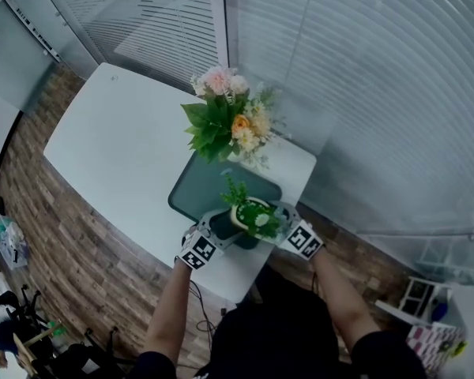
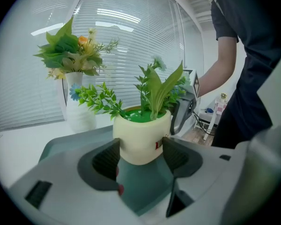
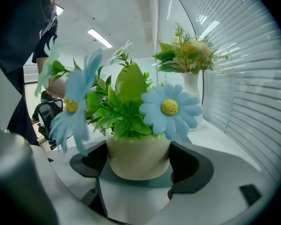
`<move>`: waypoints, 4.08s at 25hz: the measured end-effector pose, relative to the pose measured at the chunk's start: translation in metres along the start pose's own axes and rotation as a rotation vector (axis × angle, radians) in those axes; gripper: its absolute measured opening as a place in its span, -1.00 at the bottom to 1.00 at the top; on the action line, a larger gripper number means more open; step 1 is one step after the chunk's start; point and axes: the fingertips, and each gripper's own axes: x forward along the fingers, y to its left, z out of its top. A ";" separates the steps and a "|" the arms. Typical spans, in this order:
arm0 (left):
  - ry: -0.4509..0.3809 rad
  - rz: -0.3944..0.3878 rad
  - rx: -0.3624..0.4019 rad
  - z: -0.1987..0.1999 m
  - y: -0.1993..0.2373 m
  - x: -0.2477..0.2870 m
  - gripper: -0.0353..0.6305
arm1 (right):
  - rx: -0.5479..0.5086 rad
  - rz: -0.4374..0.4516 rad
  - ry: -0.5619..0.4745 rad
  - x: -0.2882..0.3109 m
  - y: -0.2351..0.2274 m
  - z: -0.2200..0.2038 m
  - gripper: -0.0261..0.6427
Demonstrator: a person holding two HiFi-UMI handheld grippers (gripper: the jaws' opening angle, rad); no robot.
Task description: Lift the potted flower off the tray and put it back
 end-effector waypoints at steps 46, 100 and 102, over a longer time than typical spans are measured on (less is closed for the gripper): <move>-0.210 0.031 0.015 0.082 -0.107 -0.114 -0.04 | -0.046 -0.025 -0.193 -0.105 0.119 0.075 0.28; -0.275 0.070 0.017 0.073 -0.216 -0.204 -0.04 | -0.117 -0.024 -0.239 -0.147 0.253 0.082 0.28; -0.276 0.068 0.017 0.073 -0.213 -0.202 -0.04 | -0.121 -0.024 -0.239 -0.147 0.251 0.083 0.28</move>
